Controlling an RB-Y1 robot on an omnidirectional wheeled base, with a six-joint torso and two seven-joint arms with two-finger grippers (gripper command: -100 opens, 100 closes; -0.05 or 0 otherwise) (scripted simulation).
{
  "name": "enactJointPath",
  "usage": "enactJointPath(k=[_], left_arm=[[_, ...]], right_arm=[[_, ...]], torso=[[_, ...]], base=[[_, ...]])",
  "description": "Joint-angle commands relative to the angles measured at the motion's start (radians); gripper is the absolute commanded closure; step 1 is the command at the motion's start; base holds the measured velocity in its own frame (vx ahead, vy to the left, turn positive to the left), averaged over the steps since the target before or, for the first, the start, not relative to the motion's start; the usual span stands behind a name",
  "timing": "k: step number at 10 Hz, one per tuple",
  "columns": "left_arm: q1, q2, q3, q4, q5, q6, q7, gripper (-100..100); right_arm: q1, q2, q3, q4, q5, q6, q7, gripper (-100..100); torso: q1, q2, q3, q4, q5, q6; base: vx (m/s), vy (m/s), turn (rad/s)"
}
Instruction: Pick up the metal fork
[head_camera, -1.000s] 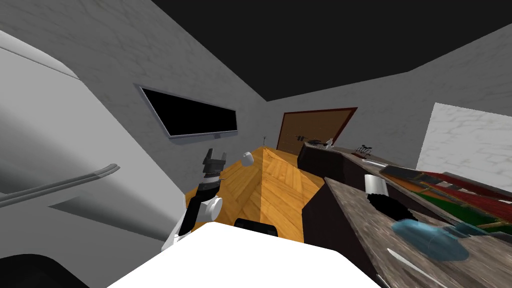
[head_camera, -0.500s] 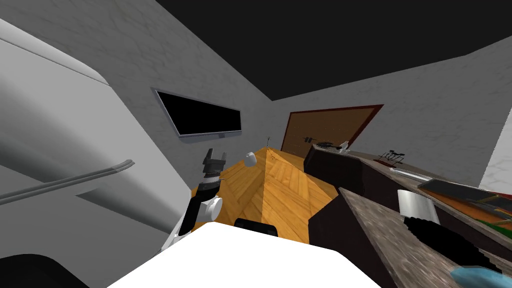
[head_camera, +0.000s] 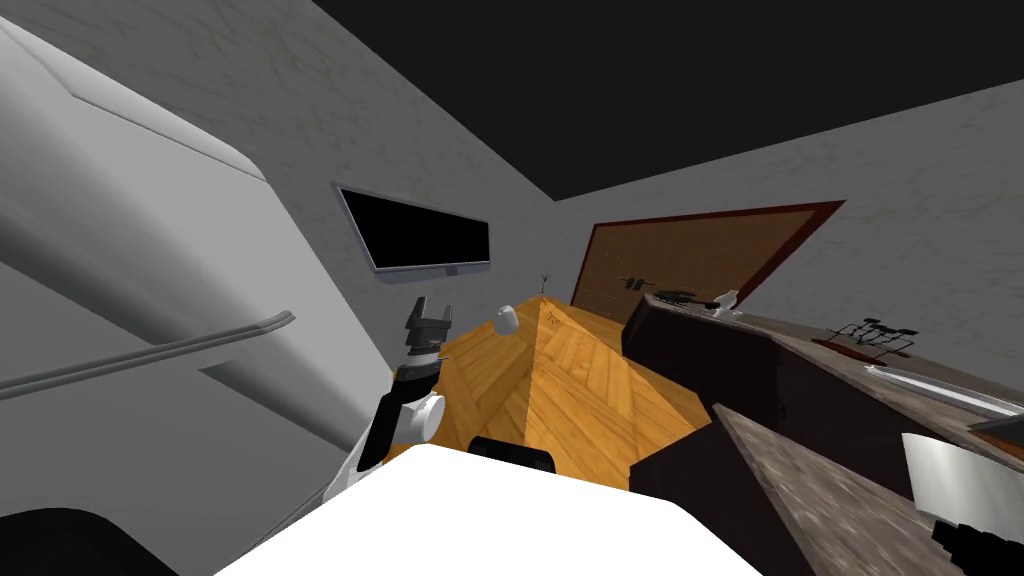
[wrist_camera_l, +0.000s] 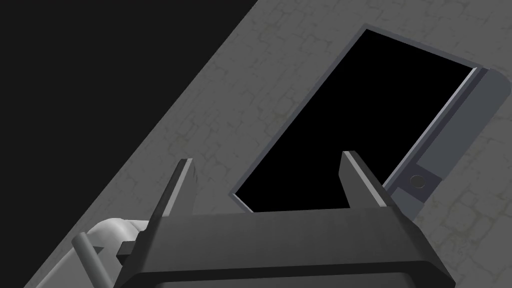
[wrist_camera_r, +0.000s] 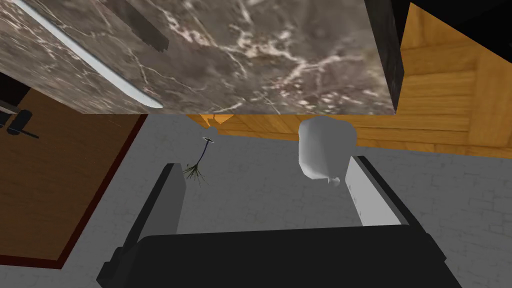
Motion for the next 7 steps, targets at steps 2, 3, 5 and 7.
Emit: enactJointPath(k=[2,3,5,7], left_arm=[[0.000,0.000,0.000,0.000,0.000,0.000,0.000,0],[0.000,0.000,0.000,0.000,0.000,0.000,0.000,0],[0.000,0.000,0.000,0.000,0.000,0.000,0.000,0],[0.000,0.000,0.000,0.000,0.000,0.000,0.000,0]], right_arm=[[0.047,-0.070,0.010,0.057,0.039,-0.002,0.021,-100],[0.067,-0.097,0.018,0.076,0.057,0.000,0.030,-100],[0.100,-0.149,0.037,0.111,0.092,0.005,0.044,-100],[0.127,-0.196,0.057,0.141,0.123,0.010,0.054,-100]], torso=[[0.001,0.001,0.000,0.000,0.000,0.000],[-0.001,0.000,0.000,0.000,0.000,-0.001],[-0.003,0.000,0.000,0.000,-0.001,0.000],[-0.003,0.000,0.000,0.000,-0.001,0.000]], base=[[0.067,-0.055,0.125],[0.076,-0.089,0.157],[0.063,-0.111,0.136],[0.059,-0.107,0.108]])
